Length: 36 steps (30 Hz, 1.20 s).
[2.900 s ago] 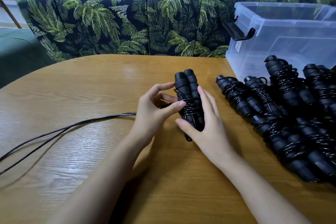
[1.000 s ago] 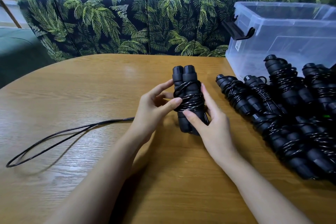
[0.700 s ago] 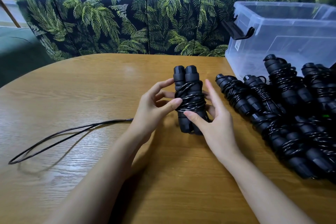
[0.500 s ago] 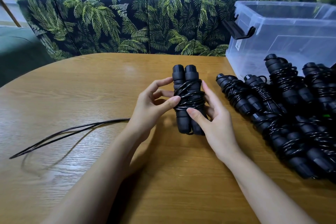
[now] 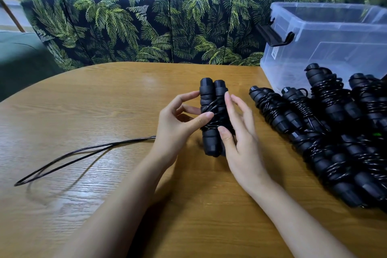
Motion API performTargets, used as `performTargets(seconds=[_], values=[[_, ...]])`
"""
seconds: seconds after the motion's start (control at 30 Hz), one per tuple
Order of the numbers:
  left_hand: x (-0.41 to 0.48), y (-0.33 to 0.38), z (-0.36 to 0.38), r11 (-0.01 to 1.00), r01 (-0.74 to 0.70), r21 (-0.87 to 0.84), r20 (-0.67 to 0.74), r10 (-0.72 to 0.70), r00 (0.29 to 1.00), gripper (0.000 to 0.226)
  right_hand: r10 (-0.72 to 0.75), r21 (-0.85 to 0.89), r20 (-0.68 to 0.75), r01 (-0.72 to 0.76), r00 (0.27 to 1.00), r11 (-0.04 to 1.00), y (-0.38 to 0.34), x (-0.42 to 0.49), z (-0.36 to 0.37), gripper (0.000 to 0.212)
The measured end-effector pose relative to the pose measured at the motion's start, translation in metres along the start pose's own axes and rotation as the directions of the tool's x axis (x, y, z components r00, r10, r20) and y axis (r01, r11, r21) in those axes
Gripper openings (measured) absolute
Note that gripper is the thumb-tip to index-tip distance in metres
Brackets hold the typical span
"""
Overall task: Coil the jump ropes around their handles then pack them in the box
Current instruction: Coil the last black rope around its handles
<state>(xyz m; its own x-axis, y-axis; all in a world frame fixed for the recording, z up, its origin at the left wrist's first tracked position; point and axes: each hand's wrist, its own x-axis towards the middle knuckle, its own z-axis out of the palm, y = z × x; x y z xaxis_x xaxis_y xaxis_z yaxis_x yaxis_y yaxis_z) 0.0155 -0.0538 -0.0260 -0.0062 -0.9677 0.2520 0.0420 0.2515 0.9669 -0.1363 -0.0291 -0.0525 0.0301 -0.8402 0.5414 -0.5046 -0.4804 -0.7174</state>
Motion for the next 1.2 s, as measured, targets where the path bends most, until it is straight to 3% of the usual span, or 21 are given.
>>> performTargets(seconds=[0.13,0.37,0.5,0.8,0.9,1.0,1.1,1.2], values=[[-0.001,0.000,0.000,1.000,-0.009,0.022,0.020,0.009,1.000,0.053,0.075,0.024,0.076,-0.077,0.994,0.997,-0.002,-0.001,-0.001,0.060],[-0.001,-0.003,0.000,0.997,-0.034,0.064,0.097,0.027,0.995,0.062,0.141,0.047,0.076,-0.145,0.987,0.988,-0.002,-0.001,-0.002,0.104],[-0.001,-0.004,0.001,0.998,-0.044,0.038,0.132,0.038,0.990,0.059,0.161,0.080,0.027,-0.162,0.987,0.984,0.001,0.001,0.000,0.096],[0.000,0.000,-0.001,0.997,-0.078,0.001,0.105,0.077,0.991,0.046,0.193,0.297,0.081,-0.209,0.978,0.932,-0.007,0.000,-0.007,0.087],[0.003,-0.003,-0.002,0.999,-0.034,-0.010,0.079,0.034,0.996,0.057,0.203,0.371,0.107,-0.229,0.973,0.900,-0.011,-0.002,-0.008,0.087],[0.003,0.000,-0.004,0.992,0.089,-0.087,0.168,-0.073,0.983,0.074,0.177,0.405,0.155,-0.226,0.972,0.886,-0.014,-0.003,-0.009,0.081],[0.001,0.004,-0.004,0.982,0.141,-0.122,0.270,-0.104,0.957,0.070,0.162,0.411,0.185,-0.226,0.969,0.883,-0.010,-0.003,-0.010,0.075],[-0.001,0.004,0.000,0.986,0.124,-0.112,0.232,-0.096,0.968,0.066,0.139,0.279,0.134,-0.172,0.981,0.945,-0.005,-0.002,-0.009,0.076]])
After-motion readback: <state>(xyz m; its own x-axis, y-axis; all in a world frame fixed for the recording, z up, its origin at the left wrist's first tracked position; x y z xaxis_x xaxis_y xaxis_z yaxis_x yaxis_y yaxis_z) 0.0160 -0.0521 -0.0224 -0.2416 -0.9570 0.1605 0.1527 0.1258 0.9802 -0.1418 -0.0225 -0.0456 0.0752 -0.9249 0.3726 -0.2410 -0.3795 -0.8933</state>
